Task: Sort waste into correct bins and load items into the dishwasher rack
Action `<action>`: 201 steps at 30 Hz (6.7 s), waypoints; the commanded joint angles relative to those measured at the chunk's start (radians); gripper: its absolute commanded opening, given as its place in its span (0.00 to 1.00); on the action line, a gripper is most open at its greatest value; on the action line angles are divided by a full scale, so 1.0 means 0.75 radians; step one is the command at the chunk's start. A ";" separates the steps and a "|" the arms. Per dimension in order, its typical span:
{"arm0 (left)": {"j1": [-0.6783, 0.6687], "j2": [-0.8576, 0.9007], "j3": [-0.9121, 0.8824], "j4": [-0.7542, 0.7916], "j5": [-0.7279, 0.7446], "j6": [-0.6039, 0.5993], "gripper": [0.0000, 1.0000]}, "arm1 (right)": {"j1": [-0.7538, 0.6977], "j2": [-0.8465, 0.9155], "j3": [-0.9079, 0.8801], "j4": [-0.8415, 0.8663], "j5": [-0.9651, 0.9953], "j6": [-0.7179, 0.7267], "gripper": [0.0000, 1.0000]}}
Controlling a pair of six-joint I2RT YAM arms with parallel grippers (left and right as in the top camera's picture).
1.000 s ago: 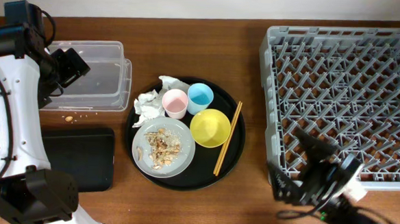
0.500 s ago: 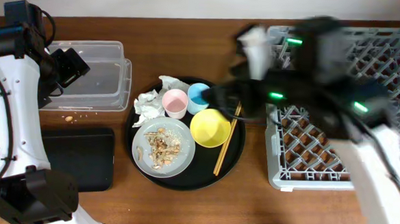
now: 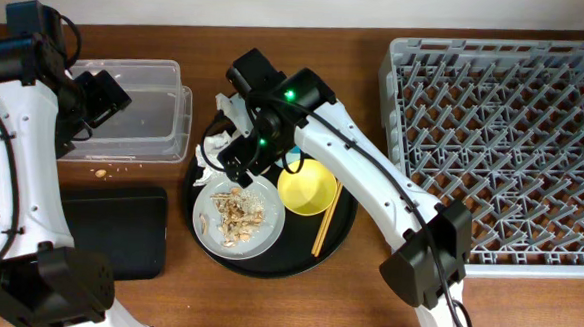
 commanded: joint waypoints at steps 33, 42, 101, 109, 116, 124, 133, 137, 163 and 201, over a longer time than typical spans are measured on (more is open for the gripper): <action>0.007 -0.039 0.024 -0.002 -0.010 -0.016 0.99 | -0.226 0.217 0.036 0.268 0.198 1.130 0.66; 0.007 -0.039 0.024 -0.002 -0.010 -0.016 0.99 | -0.212 0.283 0.030 0.253 0.197 1.215 0.58; 0.007 -0.039 0.024 -0.002 -0.010 -0.016 0.99 | -1.901 -0.272 -0.161 -0.211 -0.546 0.154 0.04; 0.007 -0.039 0.024 -0.002 -0.010 -0.016 0.99 | -1.965 -0.271 -0.655 0.107 -1.453 -0.233 0.04; 0.007 -0.039 0.024 -0.002 -0.010 -0.016 0.99 | -1.848 -0.266 -0.873 0.542 -1.722 -0.213 0.04; 0.007 -0.039 0.024 -0.002 -0.010 -0.016 0.99 | -1.781 -0.067 -0.883 0.814 -1.700 0.043 0.04; 0.007 -0.039 0.024 -0.002 -0.010 -0.016 0.99 | -1.835 -0.014 -0.884 0.786 -1.507 0.104 0.04; 0.007 -0.039 0.024 -0.002 -0.010 -0.016 0.99 | -1.873 -0.015 -0.884 0.744 -1.494 0.103 0.04; 0.007 -0.039 0.024 -0.002 -0.010 -0.016 0.99 | -1.972 -0.491 -0.883 0.477 -1.152 0.172 0.55; 0.007 -0.039 0.024 -0.002 -0.010 -0.016 0.99 | -1.023 -0.279 -0.799 0.813 0.819 0.767 0.54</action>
